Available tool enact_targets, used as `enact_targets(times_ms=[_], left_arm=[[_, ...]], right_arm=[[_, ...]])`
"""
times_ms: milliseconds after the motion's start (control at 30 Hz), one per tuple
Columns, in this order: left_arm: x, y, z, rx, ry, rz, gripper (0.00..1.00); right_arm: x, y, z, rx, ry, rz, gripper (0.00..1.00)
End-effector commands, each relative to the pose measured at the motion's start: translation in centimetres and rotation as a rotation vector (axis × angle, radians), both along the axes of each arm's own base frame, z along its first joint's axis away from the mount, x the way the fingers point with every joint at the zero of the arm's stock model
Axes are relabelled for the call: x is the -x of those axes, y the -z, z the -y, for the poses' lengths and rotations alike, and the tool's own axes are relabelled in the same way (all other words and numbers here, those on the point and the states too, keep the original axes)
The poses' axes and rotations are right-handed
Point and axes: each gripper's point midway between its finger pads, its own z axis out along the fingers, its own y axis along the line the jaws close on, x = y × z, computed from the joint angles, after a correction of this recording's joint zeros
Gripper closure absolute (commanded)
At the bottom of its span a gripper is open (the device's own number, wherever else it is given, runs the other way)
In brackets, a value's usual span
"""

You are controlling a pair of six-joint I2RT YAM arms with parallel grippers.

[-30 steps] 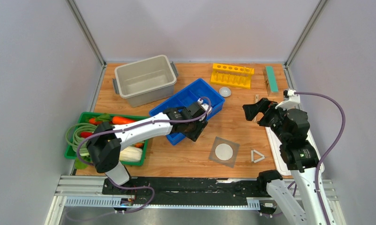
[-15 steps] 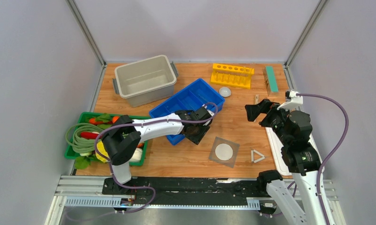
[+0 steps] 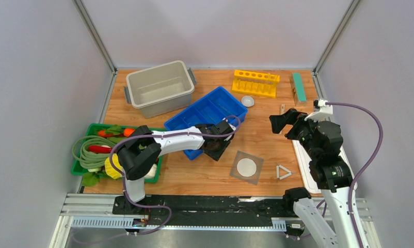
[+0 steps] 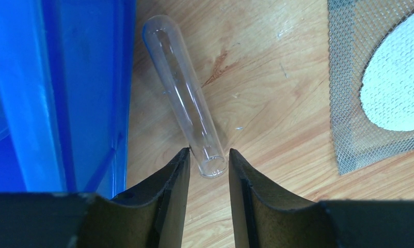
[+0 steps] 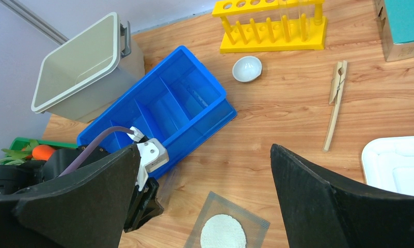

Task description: Organize the chemistry lab equipment

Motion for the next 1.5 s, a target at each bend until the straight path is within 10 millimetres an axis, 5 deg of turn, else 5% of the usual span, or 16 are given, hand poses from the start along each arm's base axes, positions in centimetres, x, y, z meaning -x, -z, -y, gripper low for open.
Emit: enact_targets(times_ms=[0, 267, 500, 667, 800, 867, 1100, 1467], left_arm=[[0.4, 0.6, 0.4, 0.018, -0.003, -0.01, 0.6], [0.8, 0.6, 0.0, 0.028, 0.013, -0.01, 0.71], [1.1, -3.9, 0.9, 0.189, 0.069, 0.065, 0.77], [2.0, -6.9, 1.0, 0.309, 0.139, 0.114, 0.81], [2.7, -9.0, 1.0, 0.398, 0.219, 0.173, 0.82], [3.3, -9.8, 1.1, 0.44, 0.266, 0.189, 0.82], [4.6, -12.6, 1.3, 0.563, 0.369, 0.249, 0.83], [6.1, -13.4, 1.8, 0.629, 0.458, 0.229, 0.83]], right_arm=[[-0.1, -0.7, -0.4, -0.031, -0.01, 0.015, 0.0], [0.0, 1.3, -2.3, -0.113, -0.084, -0.064, 0.0], [1.7, 5.1, -6.7, -0.206, -0.328, -0.289, 0.04], [3.5, 5.7, -9.7, -0.288, -0.55, -0.393, 0.18], [3.7, 6.6, -10.4, -0.308, -0.608, -0.448, 0.41], [3.9, 7.0, -10.9, -0.329, -0.641, -0.491, 0.45], [4.4, 8.5, -12.2, -0.392, -0.734, -0.612, 0.44], [5.1, 9.3, -14.6, -0.363, -0.824, -0.677, 0.39]])
